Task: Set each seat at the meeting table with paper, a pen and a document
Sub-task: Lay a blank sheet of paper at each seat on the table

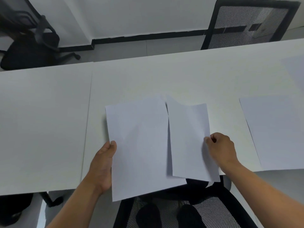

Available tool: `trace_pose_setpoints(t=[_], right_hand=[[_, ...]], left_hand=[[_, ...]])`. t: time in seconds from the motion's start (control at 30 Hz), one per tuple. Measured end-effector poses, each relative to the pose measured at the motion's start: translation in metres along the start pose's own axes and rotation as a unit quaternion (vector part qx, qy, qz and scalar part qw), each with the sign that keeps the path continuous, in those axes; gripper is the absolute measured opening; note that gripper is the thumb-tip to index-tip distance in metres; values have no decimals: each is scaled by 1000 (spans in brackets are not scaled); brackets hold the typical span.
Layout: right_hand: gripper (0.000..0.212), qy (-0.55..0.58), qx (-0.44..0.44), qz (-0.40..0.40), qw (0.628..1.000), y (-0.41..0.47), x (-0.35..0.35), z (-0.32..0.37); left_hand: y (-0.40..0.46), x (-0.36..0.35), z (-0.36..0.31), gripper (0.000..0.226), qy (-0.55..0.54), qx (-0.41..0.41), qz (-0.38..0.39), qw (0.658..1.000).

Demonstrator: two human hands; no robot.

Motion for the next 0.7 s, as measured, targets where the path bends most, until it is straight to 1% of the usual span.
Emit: trace_pose_setpoints(t=[0.27, 0.37, 0.7], right_hand=[[33, -61, 5, -19, 998, 11, 8, -7], [32, -69, 4, -21, 997, 12, 10, -7], [25, -74, 2, -2, 997, 9, 1, -5]], left_hand=[[2, 10, 3, 35, -32, 11, 7, 999], [0, 11, 3, 35, -34, 11, 16, 999], [-3, 5, 13, 35, -40, 11, 12, 999]])
Point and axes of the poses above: each hand's wrist, its own y-axis towards the middle knuckle, its own x-axis out of the back of the hand, z = x × y, the point moved 5 cm from there along y, towards the middle knuckle, and after that the axes turned 14 degrees about z, right-handed, at the moved point
